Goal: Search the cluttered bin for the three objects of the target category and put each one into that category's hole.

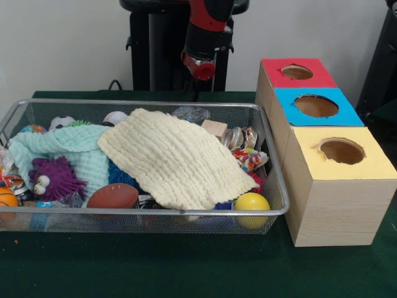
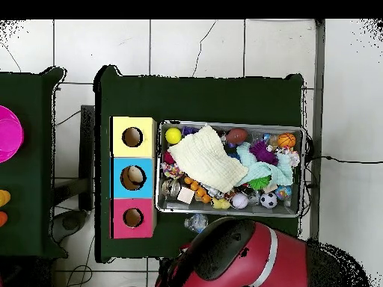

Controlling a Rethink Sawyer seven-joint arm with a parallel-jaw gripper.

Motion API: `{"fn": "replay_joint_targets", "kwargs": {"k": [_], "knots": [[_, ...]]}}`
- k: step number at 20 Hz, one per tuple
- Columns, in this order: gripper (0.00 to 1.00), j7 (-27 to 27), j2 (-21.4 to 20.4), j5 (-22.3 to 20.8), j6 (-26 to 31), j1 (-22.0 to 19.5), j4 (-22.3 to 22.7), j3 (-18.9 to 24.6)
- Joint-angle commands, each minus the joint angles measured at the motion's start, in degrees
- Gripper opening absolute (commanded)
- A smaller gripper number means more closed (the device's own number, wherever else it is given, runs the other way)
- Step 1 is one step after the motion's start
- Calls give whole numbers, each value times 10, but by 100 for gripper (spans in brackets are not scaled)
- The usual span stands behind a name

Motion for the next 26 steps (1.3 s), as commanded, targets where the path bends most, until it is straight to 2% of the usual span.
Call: {"fn": "replay_joint_targets", "kwargs": {"k": [1, 8, 14, 18, 26], "knots": [[100, 166, 165, 24, 84, -5, -163, 57], [100, 161, 181, 34, 87, 2, -184, 51], [100, 149, 213, 39, 99, 0, -221, 54], [100, 146, 232, 34, 103, -1, -245, 55], [100, 145, 250, 26, 106, 5, -264, 58]]}}
